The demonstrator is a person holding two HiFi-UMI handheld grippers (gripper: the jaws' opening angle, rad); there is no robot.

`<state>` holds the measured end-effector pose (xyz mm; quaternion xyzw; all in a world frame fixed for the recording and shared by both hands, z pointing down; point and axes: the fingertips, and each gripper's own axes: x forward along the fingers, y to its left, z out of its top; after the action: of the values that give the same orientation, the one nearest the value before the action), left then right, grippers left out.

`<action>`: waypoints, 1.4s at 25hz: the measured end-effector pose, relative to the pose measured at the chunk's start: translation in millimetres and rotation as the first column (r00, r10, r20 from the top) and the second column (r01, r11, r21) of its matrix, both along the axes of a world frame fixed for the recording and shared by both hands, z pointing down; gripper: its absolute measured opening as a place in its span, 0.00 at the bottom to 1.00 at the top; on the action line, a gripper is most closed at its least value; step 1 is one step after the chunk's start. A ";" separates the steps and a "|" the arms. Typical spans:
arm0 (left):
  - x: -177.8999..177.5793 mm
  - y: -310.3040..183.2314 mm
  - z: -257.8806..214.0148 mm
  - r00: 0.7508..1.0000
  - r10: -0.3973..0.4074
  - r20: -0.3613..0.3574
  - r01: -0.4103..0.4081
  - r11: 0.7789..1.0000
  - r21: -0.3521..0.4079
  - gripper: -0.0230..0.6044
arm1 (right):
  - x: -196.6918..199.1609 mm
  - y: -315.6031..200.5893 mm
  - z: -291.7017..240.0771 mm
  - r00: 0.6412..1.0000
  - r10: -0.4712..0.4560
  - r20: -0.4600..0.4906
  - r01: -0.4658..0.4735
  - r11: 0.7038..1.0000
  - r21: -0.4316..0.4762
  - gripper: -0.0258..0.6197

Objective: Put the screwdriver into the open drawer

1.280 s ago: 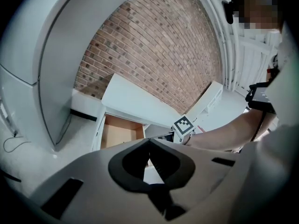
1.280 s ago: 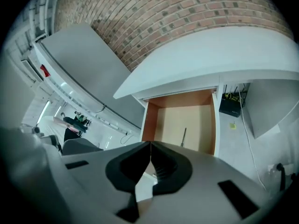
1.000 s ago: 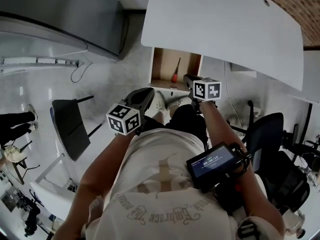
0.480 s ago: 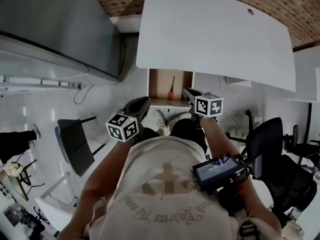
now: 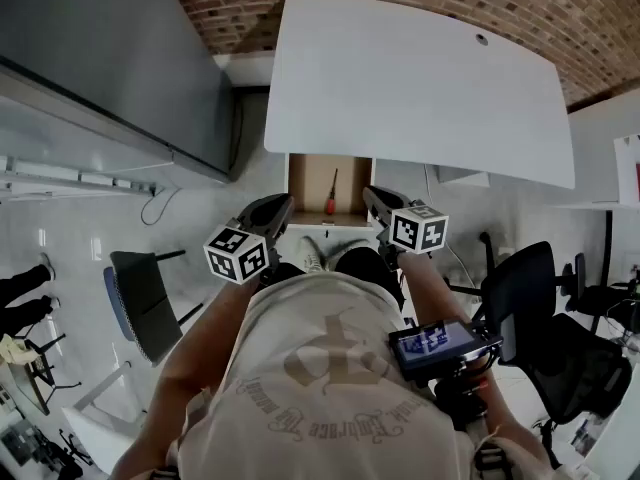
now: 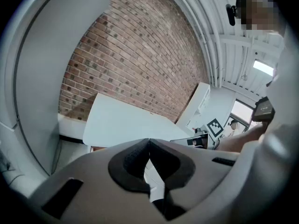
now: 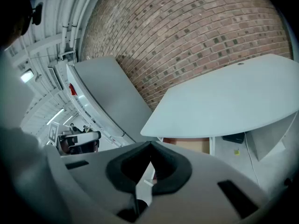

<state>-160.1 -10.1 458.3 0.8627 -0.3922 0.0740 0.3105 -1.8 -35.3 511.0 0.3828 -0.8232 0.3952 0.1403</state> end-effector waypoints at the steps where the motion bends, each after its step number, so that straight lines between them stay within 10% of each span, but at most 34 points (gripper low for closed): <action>1: 1.6 1.8 -1.8 1.000 0.006 -0.005 -0.006 1.000 0.003 0.07 | 2.5 2.1 -2.2 1.000 0.004 -0.001 -0.004 1.000 0.005 0.08; 35: 21.7 -1.6 -22.3 0.994 0.105 -0.020 -0.104 0.993 0.051 0.07 | 0.3 22.5 -60.9 0.999 -0.008 0.032 0.002 0.981 0.193 0.08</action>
<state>-138.4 -11.7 436.0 0.8903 -0.3449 0.0706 0.2887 -1.6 -12.8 450.1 0.3860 -0.8607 0.3195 0.0902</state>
